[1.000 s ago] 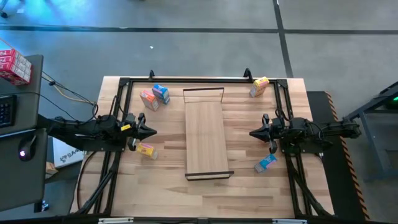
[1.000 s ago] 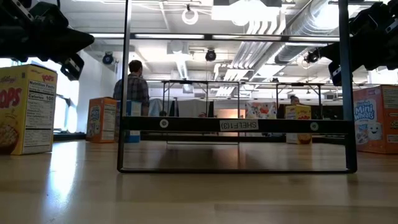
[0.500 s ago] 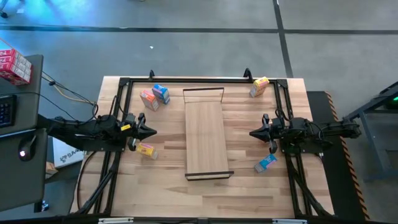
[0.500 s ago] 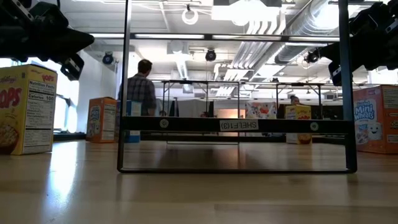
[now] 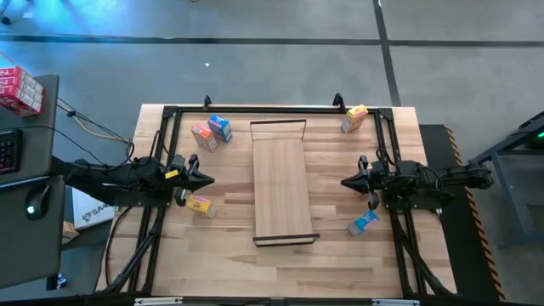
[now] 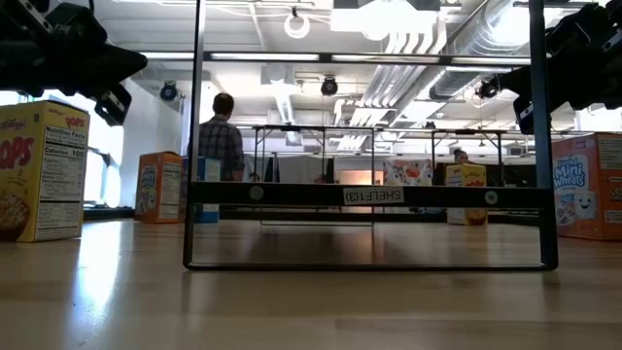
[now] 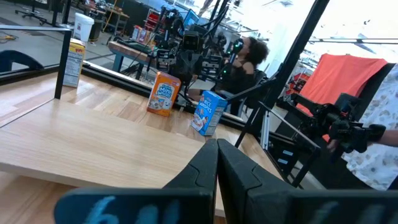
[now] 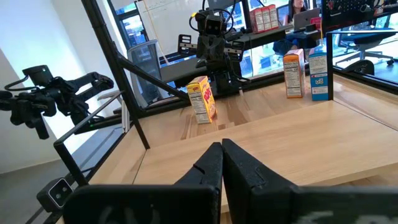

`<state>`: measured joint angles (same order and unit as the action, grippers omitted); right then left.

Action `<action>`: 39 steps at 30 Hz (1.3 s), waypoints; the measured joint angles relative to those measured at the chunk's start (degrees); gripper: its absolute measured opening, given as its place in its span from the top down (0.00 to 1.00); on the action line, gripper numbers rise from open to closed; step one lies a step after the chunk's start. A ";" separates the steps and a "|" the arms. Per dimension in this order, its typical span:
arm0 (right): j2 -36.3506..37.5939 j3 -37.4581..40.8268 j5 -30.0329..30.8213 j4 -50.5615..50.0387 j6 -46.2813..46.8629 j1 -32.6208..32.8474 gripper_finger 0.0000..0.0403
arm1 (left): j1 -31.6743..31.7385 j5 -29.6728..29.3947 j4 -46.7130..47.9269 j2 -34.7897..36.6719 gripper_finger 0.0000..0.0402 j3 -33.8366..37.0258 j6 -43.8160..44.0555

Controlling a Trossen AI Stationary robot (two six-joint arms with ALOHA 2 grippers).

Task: Stack cereal on shelf

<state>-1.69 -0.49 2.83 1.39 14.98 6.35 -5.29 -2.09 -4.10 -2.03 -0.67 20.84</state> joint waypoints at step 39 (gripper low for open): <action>-16.77 -21.63 38.06 -0.70 36.83 -9.04 0.02 | 0.01 -0.02 0.00 -0.01 1.00 -0.02 -0.02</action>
<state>-18.46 -22.12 40.89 0.69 51.81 -2.69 -5.28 -2.11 -4.10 -2.04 -0.69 20.82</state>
